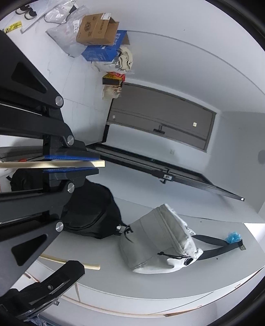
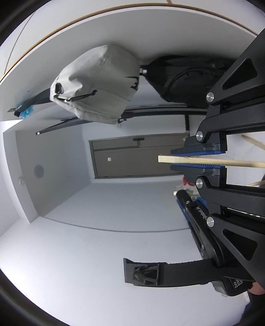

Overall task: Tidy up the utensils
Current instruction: 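Hold both sticks upright above the holder opening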

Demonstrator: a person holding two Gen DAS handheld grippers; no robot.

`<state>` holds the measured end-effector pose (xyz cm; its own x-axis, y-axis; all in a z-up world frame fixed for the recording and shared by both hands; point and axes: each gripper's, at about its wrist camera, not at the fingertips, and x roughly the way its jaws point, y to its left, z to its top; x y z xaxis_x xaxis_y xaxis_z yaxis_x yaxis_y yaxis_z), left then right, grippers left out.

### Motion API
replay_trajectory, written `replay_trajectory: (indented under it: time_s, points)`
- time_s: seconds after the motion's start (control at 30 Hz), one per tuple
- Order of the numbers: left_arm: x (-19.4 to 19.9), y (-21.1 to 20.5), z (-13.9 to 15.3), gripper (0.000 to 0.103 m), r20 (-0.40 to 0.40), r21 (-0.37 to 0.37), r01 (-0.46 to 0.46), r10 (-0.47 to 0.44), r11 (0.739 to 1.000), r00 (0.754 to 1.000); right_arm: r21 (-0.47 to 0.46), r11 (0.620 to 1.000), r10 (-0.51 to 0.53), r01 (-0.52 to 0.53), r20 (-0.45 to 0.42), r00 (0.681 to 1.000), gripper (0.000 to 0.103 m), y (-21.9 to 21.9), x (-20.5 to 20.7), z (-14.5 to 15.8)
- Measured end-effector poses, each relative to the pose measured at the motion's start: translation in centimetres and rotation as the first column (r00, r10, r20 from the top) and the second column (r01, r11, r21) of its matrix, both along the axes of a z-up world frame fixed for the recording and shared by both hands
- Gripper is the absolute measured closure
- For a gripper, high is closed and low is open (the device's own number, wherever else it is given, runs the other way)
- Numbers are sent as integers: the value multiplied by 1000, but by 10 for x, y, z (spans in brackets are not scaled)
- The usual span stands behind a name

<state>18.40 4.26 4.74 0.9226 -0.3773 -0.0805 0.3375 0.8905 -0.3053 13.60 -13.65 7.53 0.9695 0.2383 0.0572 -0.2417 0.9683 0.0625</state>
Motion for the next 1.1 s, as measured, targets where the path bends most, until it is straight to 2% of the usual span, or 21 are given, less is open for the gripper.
replay_trajectory:
  time_s: [0.2, 0.53, 0.77, 0.9, 1.1]
  points:
    - [1, 1, -6, 101, -27, 3, 11, -11, 1000, 1000, -9, 1000, 18, -18, -17, 1000, 97, -2, -10, -3]
    - [-11, -1, -3, 101, -102, 29, 127, -124, 991, 987, -40, 998, 46, -50, -93, 995, 97, -9, -39, -8]
    - [-24, 2, 2, 101, -195, 11, 225, -218, 974, 956, -74, 993, 80, -95, -184, 980, 97, -11, -57, -19]
    - [-36, -3, 4, 101, -217, 36, 264, -250, 964, 944, -41, 993, 102, -114, -233, 967, 97, -15, -59, -24]
    - [-41, 0, 3, 101, -276, 0, 312, -300, 950, 913, 28, 991, 133, -131, -277, 952, 97, -24, -62, -27]
